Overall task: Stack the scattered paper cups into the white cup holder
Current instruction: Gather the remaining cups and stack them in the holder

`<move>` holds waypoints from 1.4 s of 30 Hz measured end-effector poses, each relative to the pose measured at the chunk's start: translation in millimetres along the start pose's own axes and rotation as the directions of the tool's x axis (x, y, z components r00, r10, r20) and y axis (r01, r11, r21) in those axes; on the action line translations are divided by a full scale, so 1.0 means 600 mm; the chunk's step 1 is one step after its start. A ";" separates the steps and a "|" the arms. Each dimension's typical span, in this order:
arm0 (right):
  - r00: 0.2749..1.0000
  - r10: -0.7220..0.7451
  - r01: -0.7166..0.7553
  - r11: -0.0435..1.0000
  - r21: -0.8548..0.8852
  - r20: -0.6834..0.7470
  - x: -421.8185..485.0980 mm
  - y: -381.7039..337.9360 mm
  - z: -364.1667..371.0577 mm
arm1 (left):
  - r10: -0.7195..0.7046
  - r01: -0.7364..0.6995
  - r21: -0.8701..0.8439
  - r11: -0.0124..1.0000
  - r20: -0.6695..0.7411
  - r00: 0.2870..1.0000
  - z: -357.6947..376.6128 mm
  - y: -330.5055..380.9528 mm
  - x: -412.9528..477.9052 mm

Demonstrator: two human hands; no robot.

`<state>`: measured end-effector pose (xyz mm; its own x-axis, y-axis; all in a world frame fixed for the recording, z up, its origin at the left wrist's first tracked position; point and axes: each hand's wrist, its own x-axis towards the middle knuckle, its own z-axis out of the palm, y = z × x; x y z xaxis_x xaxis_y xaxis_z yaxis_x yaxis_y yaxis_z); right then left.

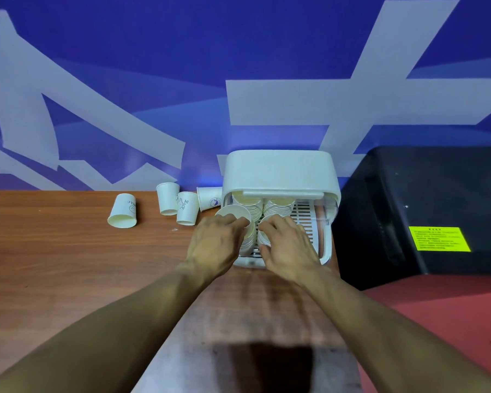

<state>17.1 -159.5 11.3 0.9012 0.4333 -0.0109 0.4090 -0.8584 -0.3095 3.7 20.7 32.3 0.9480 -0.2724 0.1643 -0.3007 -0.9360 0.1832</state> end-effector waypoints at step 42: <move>0.950 -0.101 0.126 0.990 0.066 -0.296 0.032 -0.137 -0.003 | -0.065 0.064 -0.050 0.997 -0.013 0.998 -0.002 -0.073 -0.067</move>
<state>1.0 -81.0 38.5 0.8569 0.4172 0.3027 0.5091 -0.7771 -0.3701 -21.4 73.0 18.8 0.9641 -0.2081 0.1650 -0.2441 -0.9391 0.2419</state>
